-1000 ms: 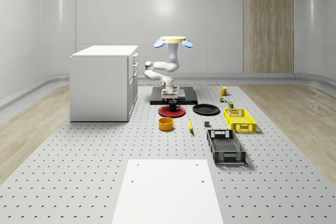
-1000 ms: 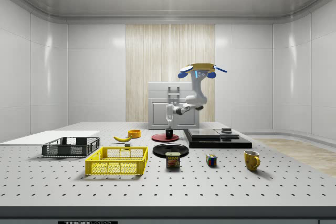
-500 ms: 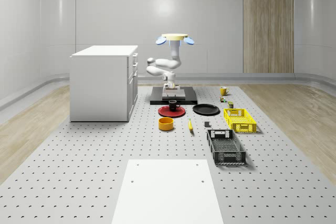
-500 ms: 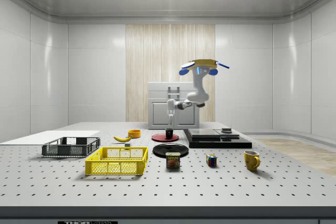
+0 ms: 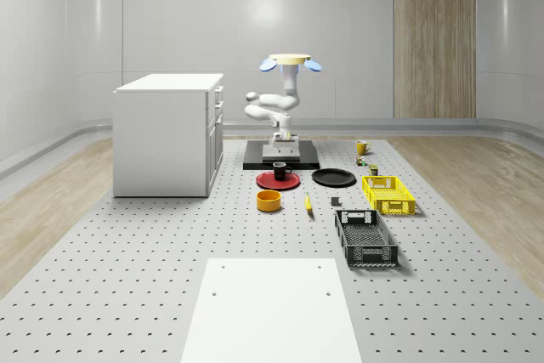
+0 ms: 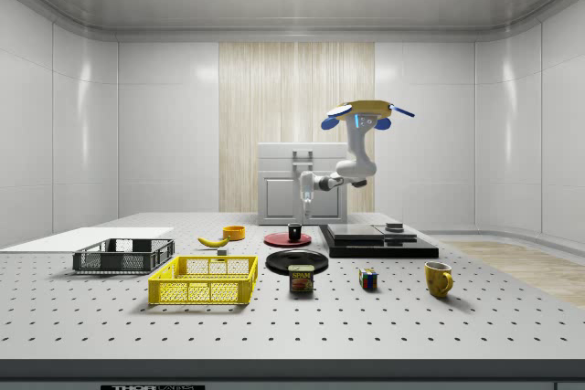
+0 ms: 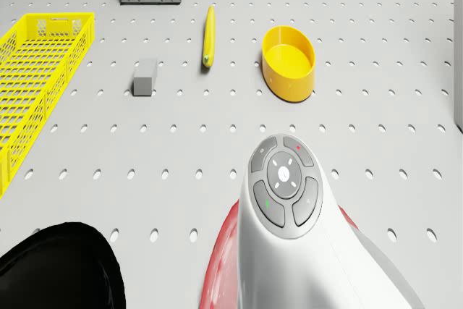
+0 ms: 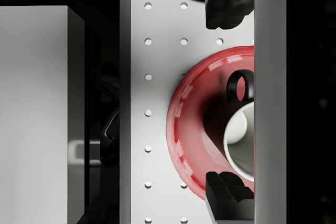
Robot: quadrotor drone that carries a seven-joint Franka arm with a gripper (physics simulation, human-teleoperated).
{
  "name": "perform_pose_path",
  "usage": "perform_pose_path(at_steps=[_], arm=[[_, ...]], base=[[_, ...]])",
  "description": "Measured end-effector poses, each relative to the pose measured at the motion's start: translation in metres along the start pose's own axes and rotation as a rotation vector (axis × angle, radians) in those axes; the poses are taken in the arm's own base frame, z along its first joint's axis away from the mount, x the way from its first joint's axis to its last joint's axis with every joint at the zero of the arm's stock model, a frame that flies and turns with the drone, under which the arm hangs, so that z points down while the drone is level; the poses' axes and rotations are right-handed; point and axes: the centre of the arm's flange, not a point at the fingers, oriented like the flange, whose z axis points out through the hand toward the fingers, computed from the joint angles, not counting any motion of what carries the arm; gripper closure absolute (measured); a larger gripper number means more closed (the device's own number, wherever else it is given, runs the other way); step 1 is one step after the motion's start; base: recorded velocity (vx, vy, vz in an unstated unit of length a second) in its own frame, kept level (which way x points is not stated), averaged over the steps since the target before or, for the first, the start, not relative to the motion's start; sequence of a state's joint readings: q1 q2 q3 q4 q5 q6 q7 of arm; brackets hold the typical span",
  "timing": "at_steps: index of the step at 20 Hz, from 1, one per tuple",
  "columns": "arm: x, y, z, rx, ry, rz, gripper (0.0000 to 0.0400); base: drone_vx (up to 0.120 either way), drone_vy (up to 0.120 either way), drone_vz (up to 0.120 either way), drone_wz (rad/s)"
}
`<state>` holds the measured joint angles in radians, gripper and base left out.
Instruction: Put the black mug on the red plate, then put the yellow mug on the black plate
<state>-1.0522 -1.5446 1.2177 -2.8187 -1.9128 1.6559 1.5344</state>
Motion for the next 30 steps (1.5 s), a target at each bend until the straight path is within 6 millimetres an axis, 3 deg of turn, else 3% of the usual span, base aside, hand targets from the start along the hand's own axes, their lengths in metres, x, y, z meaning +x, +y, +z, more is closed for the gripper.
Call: perform_pose_path(at_steps=[30], arm=[[0.0, 0.0, -0.0004, 0.0, 0.0, 0.0, 0.0]], base=[[-0.12, 0.12, 0.0, 0.0]])
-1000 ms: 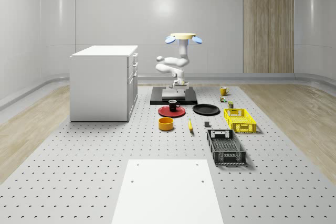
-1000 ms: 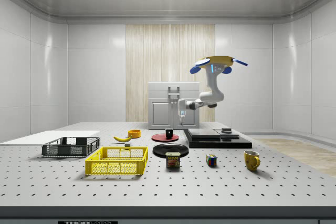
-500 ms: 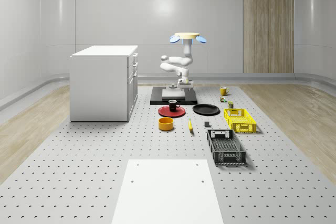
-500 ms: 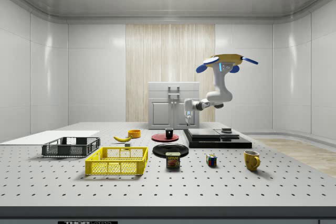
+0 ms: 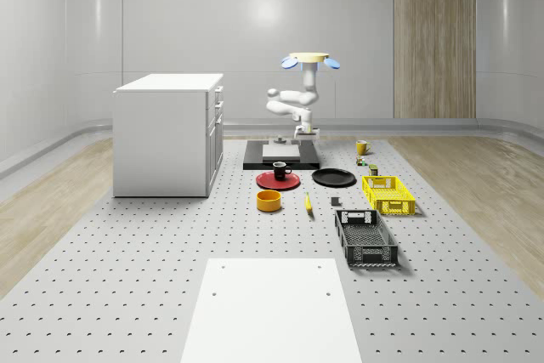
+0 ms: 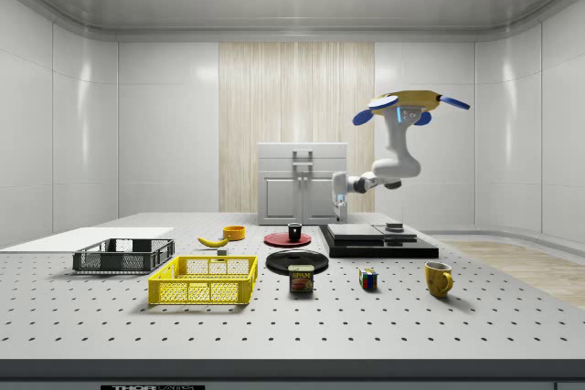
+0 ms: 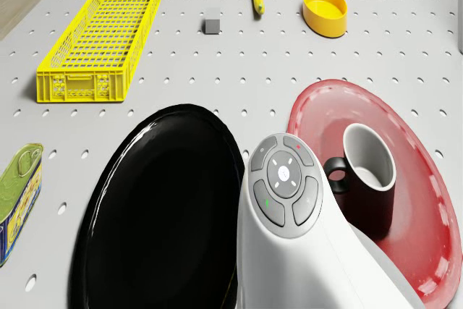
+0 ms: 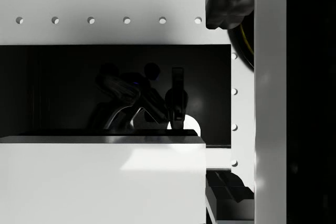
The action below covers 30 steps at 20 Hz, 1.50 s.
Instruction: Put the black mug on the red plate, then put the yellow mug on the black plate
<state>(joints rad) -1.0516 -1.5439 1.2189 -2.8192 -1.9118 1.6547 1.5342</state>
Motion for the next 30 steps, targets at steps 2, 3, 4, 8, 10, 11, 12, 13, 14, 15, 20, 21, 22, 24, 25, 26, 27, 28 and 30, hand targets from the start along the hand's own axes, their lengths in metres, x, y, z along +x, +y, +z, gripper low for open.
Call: perform_pose_path(at_steps=[2, 3, 4, 8, 10, 11, 12, 13, 14, 15, 20, 21, 22, 24, 25, 26, 27, 28, 30], arm=[[0.0, 0.0, 0.0, 0.0, 0.0, 0.0, 0.0], [0.0, 0.0, 0.0, 0.0, 0.0, 0.0, 0.0], [0.0, 0.0, 0.0, 0.0, 0.0, 0.0, 0.0], [0.0, 0.0, 0.0, 0.0, 0.0, 0.0, 0.0], [0.0, 0.0, 0.0, 0.0, 0.0, 0.0, 0.0], [0.0, 0.0, 0.0, 0.0, 0.0, 0.0, 0.0], [0.0, 0.0, 0.0, 0.0, 0.0, 0.0, 0.0], [0.0, 0.0, 0.0, 0.0, 0.0, 0.0, 0.0], [0.0, 0.0, 0.0, 0.0, 0.0, 0.0, 0.0], [0.0, 0.0, 0.0, 0.0, 0.0, 0.0, 0.0], [0.0, 0.0, 0.0, 0.0, 0.0, 0.0, 0.0], [0.0, 0.0, 0.0, 0.0, 0.0, 0.0, 0.0], [0.0, 0.0, 0.0, 0.0, 0.0, 0.0, 0.0], [0.0, 0.0, 0.0, 0.0, 0.0, 0.0, 0.0], [0.0, 0.0, 0.0, 0.0, 0.0, 0.0, 0.0], [0.0, 0.0, 0.0, 0.0, 0.0, 0.0, 0.0], [0.0, 0.0, 0.0, 0.0, 0.0, 0.0, 0.0], [0.0, 0.0, 0.0, 0.0, 0.0, 0.0, 0.0], [0.0, 0.0, 0.0, 0.0, 0.0, 0.0, 0.0]], base=[[-0.12, 0.12, 0.0, 0.0], [-0.12, 0.12, 0.0, 0.0], [-0.12, 0.12, 0.0, 0.0], [-0.12, 0.12, 0.0, 0.0], [-0.12, 0.12, 0.0, 0.0], [-0.12, 0.12, 0.0, 0.0], [-0.12, 0.12, 0.0, 0.0], [-0.12, 0.12, 0.0, 0.0], [-0.12, 0.12, 0.0, 0.0], [-0.12, 0.12, 0.0, 0.0], [-0.12, 0.12, 0.0, 0.0], [-0.12, 0.12, 0.0, 0.0], [-0.12, 0.12, 0.0, 0.0], [-0.12, 0.12, 0.0, 0.0], [-0.12, 0.12, 0.0, 0.0], [-0.12, 0.12, 0.0, 0.0], [-0.12, 0.12, 0.0, 0.0], [-0.12, 0.12, 0.0, 0.0], [-0.12, 0.12, 0.0, 0.0]])
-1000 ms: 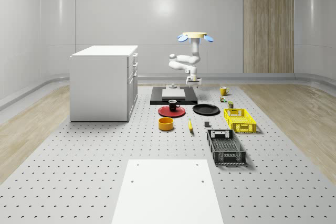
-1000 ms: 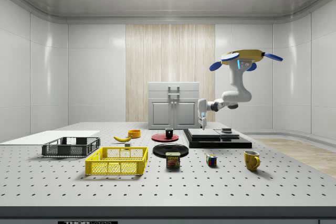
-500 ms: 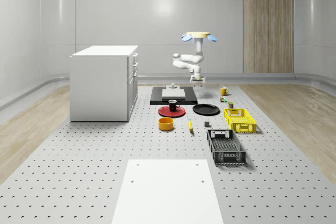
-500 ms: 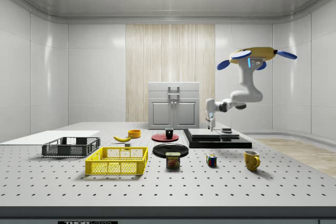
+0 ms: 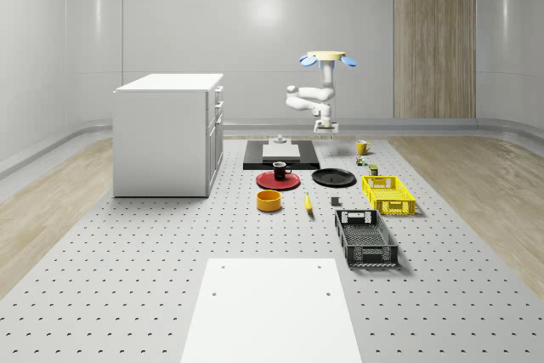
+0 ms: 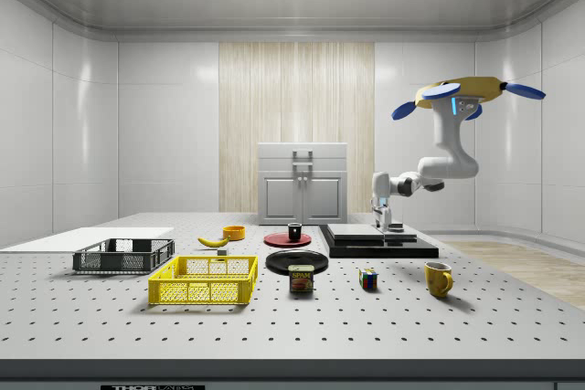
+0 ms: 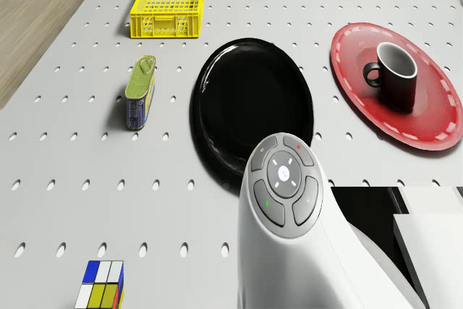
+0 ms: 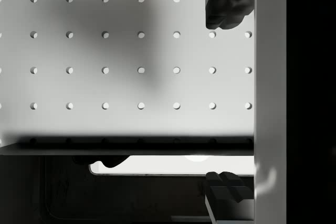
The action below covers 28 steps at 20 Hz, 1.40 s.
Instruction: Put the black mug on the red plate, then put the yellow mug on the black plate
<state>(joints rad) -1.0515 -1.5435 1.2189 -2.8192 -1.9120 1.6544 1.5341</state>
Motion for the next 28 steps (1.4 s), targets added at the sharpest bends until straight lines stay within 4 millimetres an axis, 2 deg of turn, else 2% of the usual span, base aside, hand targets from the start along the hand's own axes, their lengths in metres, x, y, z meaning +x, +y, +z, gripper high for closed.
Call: perform_pose_path(at_steps=[22, 28], arm=[[0.0, 0.0, 0.0, 0.0, 0.0, 0.0, 0.0], [0.0, 0.0, 0.0, 0.0, 0.0, 0.0, 0.0]], base=[[-0.12, 0.12, 0.0, 0.0], [0.0, 0.12, 0.0, 0.0]])
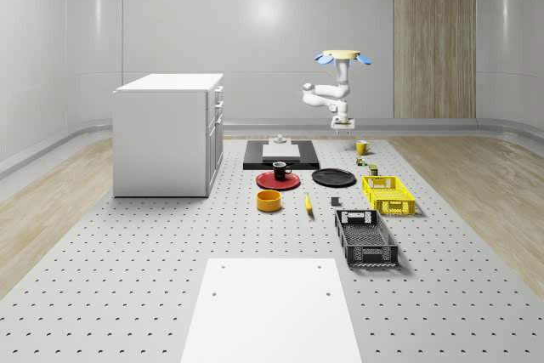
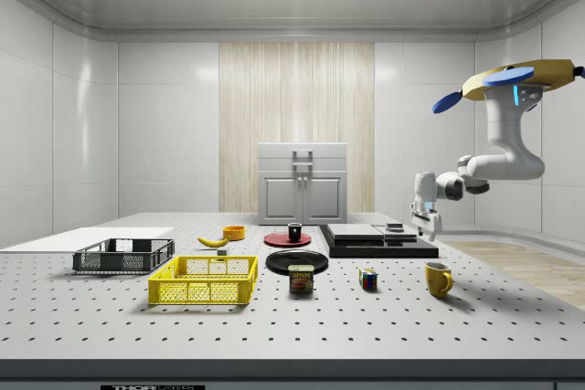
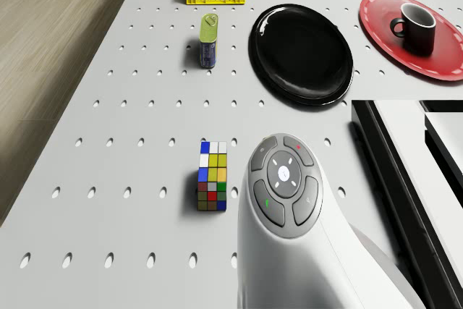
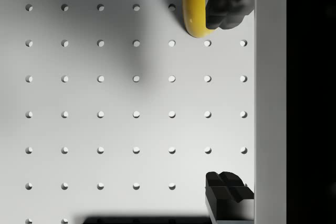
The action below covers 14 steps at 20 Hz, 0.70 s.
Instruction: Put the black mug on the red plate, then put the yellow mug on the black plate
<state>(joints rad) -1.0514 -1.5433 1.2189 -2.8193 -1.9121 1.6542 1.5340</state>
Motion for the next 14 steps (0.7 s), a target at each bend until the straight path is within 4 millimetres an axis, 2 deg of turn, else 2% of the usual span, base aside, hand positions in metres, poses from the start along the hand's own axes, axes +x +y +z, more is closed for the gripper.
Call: perform_pose_path(at_steps=[5, 7, 12, 14], arm=[[0.0, 0.0, 0.0, 0.0, 0.0, 0.0, 0.0], [0.0, 0.0, 0.0, 0.0, 0.0, 0.0, 0.0], [0.0, 0.0, 0.0, 0.0, 0.0, 0.0, 0.0], [0.0, 0.0, 0.0, 0.0, 0.0, 0.0, 0.0]], base=[[0.0, 0.12, -0.104, 0.0], [0.04, 0.12, 0.0, 0.0], [0.12, 0.12, 0.0, 0.0], [0.0, 0.12, 0.0, 0.0]])
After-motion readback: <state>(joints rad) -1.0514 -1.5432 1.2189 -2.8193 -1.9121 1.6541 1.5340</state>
